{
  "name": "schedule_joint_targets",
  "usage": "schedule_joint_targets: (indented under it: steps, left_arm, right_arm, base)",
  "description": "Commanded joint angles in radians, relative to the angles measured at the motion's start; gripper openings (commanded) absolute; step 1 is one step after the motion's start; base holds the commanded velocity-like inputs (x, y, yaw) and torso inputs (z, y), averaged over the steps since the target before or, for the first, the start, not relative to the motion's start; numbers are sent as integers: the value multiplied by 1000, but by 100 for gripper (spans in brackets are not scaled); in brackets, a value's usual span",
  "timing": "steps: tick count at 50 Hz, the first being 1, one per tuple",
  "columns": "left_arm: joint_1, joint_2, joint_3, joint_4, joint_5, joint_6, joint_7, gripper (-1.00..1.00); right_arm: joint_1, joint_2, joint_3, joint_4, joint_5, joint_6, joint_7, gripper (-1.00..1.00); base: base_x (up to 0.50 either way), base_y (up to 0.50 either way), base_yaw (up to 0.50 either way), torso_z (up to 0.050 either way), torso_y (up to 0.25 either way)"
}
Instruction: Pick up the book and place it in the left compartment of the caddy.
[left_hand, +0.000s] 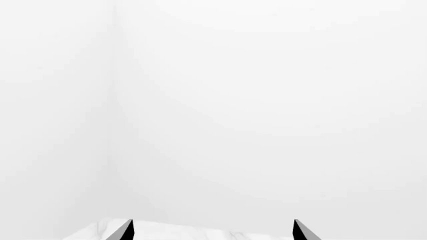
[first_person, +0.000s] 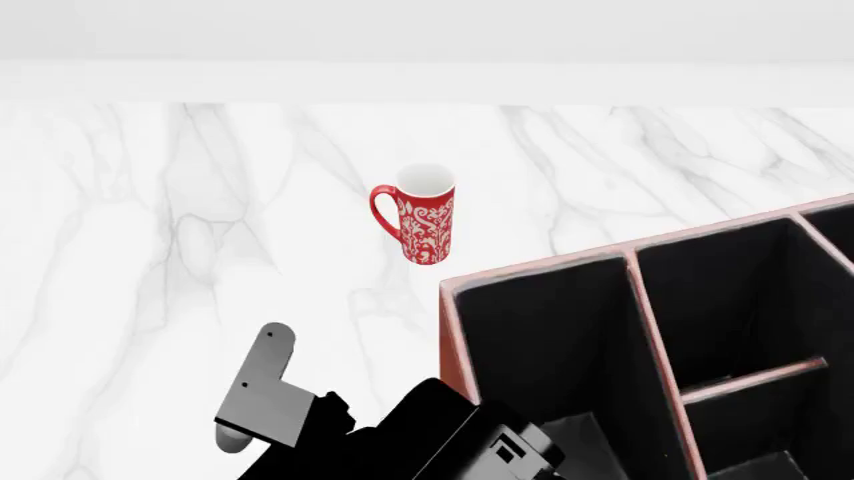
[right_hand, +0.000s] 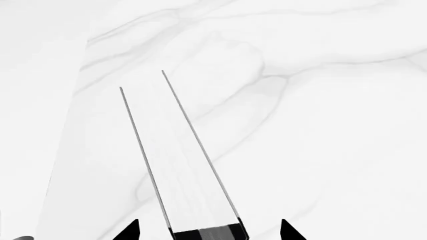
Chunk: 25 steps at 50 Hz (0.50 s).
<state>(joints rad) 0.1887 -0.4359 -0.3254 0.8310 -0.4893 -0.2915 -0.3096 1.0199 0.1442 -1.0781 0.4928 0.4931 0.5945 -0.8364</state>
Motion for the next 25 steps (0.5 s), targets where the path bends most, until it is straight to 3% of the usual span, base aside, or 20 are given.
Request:
schedule_joint_targets:
  steps: [1,25]
  left_arm:
    - [6,-4,-8,8,-10,1,-3,100]
    - [16,-10,-11,17,-15,10,-6,100]
  right_arm:
    - [-6,-25,-25,48,-19,-29,-10,100]
    - [-12,-69,-55,151,-45,-103,-24,100]
  base:
    - [0,0,0,0,0]
    - [0,0,0,0,0]
